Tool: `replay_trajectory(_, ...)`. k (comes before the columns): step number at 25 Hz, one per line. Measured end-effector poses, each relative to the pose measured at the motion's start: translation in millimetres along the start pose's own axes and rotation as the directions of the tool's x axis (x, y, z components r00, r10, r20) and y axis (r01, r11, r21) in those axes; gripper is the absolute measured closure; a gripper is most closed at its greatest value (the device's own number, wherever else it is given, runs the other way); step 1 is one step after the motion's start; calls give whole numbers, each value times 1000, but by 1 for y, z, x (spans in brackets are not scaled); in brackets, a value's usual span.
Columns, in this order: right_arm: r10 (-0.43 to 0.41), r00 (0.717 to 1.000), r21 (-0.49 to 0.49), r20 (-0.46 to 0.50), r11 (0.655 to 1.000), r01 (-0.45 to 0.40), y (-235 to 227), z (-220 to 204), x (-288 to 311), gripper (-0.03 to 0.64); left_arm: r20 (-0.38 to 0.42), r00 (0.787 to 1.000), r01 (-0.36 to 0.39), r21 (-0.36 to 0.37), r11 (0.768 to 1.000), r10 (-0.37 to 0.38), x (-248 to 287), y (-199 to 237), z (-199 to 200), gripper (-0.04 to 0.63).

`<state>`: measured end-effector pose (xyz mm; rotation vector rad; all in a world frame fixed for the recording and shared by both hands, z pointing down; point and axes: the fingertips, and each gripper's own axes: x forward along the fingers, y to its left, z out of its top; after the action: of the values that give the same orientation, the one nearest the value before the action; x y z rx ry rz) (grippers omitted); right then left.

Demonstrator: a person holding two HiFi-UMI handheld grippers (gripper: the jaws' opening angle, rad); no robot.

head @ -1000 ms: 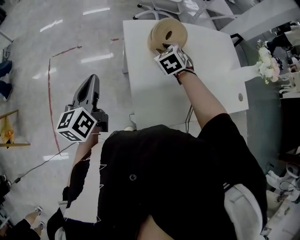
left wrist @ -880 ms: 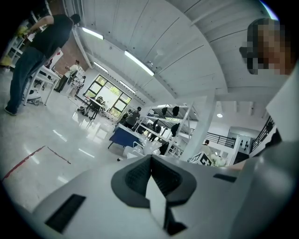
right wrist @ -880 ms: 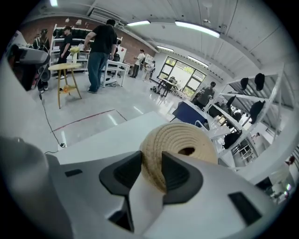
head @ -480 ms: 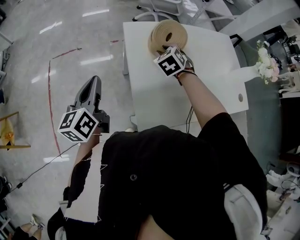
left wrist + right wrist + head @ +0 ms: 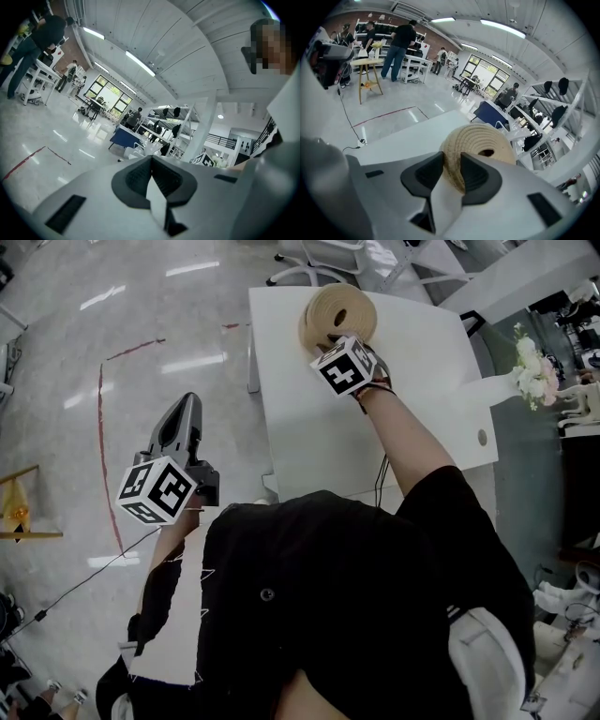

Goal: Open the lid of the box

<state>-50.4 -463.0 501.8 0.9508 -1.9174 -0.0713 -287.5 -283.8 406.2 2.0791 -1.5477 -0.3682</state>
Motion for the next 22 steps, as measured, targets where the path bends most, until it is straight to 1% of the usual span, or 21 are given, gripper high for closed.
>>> replay_trajectory(3,-8,1000,-34,-11,999,8,-1,0,-1,502,5,1000,2,2,1000,-2,1,0,3,584)
replay_trajectory(7,-13,1000,-48,-14,999,12,-1,2,-3,508,4,1000,4,-5,1000,-4,3,0,4,584)
replay_trajectory(13,-14,1000,-27,1,1000,14,-1,6,-6,511,3,1000,8,-10,1000,-8,5,1,4,584)
replay_trajectory(22,-36,999,-32,7,999,36,1,6,-12,512,9,1000,11,-8,1000,-11,5,3,8,584)
